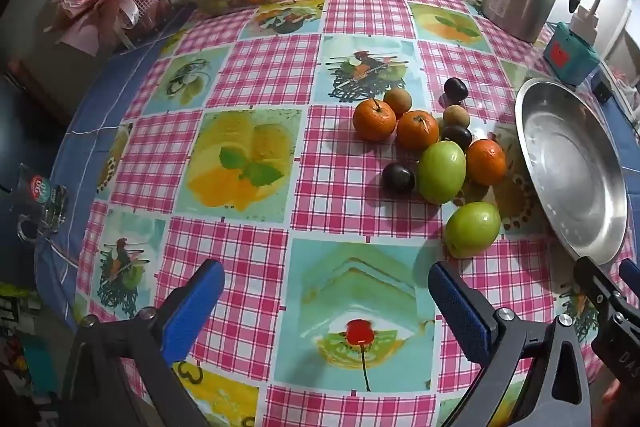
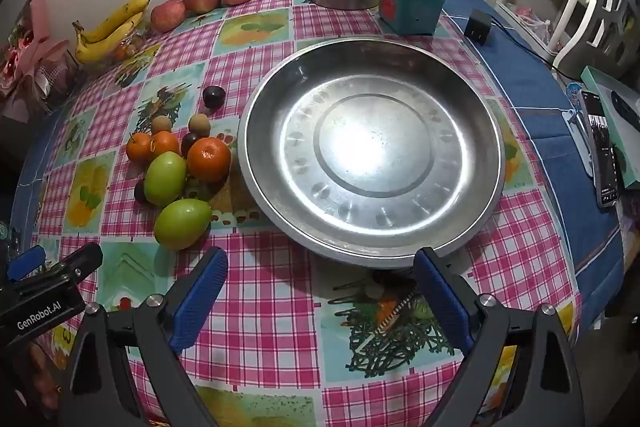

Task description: Organize fruits

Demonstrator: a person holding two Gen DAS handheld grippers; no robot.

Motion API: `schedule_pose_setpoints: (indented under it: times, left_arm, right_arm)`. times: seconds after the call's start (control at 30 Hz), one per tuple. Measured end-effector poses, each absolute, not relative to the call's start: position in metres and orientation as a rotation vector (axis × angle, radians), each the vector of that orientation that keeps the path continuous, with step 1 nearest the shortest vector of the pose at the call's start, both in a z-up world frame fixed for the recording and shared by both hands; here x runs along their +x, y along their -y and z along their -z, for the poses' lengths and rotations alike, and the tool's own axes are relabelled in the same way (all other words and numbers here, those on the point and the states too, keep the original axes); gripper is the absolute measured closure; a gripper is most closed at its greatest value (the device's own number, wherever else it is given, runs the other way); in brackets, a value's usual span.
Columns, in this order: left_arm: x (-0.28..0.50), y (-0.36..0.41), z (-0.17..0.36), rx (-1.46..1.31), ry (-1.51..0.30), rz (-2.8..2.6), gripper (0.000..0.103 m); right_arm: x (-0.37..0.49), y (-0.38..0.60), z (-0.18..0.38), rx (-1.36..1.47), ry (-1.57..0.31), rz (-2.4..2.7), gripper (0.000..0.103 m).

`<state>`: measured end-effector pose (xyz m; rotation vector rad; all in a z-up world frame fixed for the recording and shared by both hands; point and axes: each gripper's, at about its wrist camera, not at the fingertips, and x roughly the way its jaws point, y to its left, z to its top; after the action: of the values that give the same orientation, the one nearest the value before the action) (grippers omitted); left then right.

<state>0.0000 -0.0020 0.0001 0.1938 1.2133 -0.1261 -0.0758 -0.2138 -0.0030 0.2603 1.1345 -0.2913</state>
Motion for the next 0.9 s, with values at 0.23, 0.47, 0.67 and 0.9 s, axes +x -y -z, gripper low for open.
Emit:
schedule_pose_setpoints:
  times: [0.23,0.47,0.67,0.9]
  left_arm:
    - [-0.003,0.0,-0.004,0.174,-1.192,0.106,0.0]
    - [-0.003,0.002,-0.003,0.169,-1.197,0.102,0.0]
    - [-0.005,0.004,-0.005,0.17,-1.189,0.115,0.0]
    - [-0.005,0.004,-0.006,0.17,-1.189,0.12,0.0]
  right_arm:
    - [-0.075,0.212,0.005,0.27,-1.138,0.274,0.009]
    - [-0.078,0.209,0.007,0.272,-1.142,0.26,0.009]
    - [-0.077,0.212,0.004,0.286,-1.138,0.258,0.009]
    - [-0.078,0.216,0.002,0.307,-1.134,0.25,0.009]
